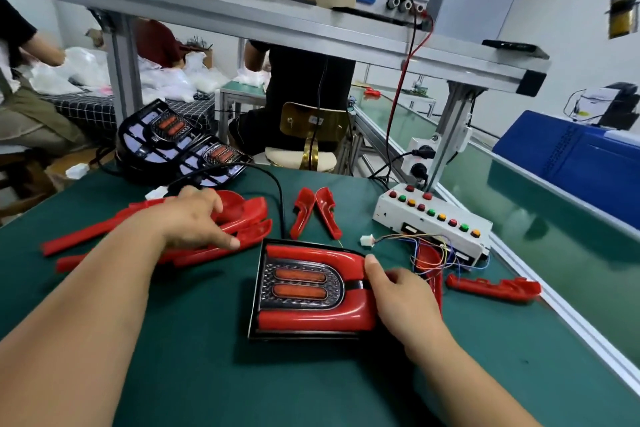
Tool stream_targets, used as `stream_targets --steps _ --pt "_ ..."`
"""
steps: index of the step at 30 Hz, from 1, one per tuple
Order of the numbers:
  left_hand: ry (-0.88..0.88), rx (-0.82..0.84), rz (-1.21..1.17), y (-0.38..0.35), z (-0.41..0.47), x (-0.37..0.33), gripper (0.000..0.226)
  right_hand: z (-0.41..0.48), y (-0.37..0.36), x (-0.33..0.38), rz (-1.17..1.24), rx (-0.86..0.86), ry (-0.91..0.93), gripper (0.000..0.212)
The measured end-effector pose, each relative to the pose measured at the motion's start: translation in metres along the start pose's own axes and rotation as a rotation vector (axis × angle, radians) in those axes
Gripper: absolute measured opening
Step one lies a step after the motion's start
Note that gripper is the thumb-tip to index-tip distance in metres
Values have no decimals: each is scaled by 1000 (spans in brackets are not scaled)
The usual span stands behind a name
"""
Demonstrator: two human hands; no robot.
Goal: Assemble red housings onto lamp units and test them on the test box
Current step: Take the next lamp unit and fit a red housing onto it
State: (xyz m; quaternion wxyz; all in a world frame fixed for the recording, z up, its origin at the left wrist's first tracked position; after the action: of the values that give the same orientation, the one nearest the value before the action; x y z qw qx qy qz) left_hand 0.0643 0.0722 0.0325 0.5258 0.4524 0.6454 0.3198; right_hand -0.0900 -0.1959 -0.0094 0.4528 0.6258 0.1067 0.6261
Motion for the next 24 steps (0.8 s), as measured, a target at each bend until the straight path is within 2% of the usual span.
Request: stream_targets --steps 3,6,7,9,11,14,16,18,19,21,23,24 --pt "66 -97 -217 21 17 14 48 10 4 -4 -34 4 84 61" --pt "202 -310 -355 48 43 39 39 29 18 2 -73 -158 291 49" --pt "253 -373 -344 55 51 48 36 37 23 7 -118 -201 373 46" --pt "313 -442 -283 60 64 59 35 55 28 16 -350 -173 474 38" --pt "322 -438 -243 55 74 61 36 68 22 17 -535 -97 445 35" --pt "302 -440 -178 42 87 54 40 74 7 12 -487 -144 407 37" --pt "298 -447 -134 39 91 47 41 73 4 9 -453 -208 480 33" --pt "247 -476 -156 43 82 34 40 71 11 8 -281 -225 559 25" --pt "177 -500 -197 44 73 24 37 69 20 9 -128 -189 559 21" --pt "-30 -520 -300 43 43 0 26 62 40 11 94 10 518 21" --pt "-232 -409 -402 32 3 -18 14 51 61 11 93 268 523 21" --pt "-305 -286 -417 24 -21 -24 21 45 71 11 63 393 522 30"
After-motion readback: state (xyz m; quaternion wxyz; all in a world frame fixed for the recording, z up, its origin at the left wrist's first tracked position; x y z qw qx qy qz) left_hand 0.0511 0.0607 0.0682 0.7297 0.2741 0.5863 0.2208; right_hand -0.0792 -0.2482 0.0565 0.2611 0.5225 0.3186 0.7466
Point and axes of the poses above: each hand's wrist, its own z-axis towards the middle knuckle, its own y-axis out of the back of the hand, x = y × z, the point moved 1 cm from there along z, towards the middle knuckle, and after that the axes turned 13 degrees about y, right-handed, at the moved point
